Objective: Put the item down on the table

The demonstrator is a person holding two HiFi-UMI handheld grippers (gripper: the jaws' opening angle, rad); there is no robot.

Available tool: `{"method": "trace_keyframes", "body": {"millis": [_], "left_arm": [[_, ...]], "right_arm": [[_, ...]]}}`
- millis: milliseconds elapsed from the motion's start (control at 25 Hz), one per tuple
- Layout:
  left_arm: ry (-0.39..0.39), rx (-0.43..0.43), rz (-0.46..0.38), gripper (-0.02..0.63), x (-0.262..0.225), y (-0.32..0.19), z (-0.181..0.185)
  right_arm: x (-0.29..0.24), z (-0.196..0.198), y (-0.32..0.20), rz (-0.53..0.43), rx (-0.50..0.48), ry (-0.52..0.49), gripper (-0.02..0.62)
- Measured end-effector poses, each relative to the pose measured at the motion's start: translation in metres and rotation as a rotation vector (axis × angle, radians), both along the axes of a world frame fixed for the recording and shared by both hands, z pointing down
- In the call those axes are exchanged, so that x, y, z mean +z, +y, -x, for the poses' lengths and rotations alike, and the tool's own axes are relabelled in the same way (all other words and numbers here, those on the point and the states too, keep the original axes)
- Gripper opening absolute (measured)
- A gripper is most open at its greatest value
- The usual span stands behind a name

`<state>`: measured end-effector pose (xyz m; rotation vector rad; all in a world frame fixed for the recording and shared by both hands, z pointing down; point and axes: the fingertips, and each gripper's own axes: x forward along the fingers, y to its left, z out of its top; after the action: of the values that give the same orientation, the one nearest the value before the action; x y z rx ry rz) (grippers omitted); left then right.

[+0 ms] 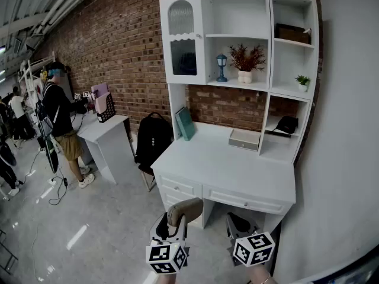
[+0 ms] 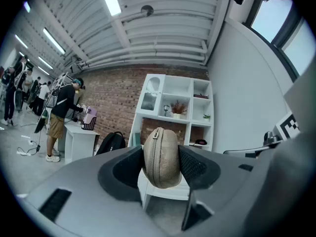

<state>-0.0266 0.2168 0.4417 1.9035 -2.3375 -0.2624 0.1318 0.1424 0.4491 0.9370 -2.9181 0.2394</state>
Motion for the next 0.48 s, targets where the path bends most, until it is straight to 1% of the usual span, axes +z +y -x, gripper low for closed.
{"method": "trace_keyframes", "body": {"millis": [120, 240, 480], "left_arm": [[-0.022, 0.017, 0.012, 0.227, -0.004, 0.004, -0.002], [-0.04, 0.026, 0.005, 0.227, -0.011, 0.003, -0.002], [-0.041, 0.04, 0.005, 0.227, -0.011, 0.001, -0.007]], "right_arm": [[0.001, 0.004, 0.008, 0.003, -0.005, 0.007, -0.006], [-0.004, 0.008, 0.007, -0.002, 0.002, -0.005, -0.006], [-0.004, 0.006, 0.01, 0.008, 0.006, -0.018, -0.005]]}}
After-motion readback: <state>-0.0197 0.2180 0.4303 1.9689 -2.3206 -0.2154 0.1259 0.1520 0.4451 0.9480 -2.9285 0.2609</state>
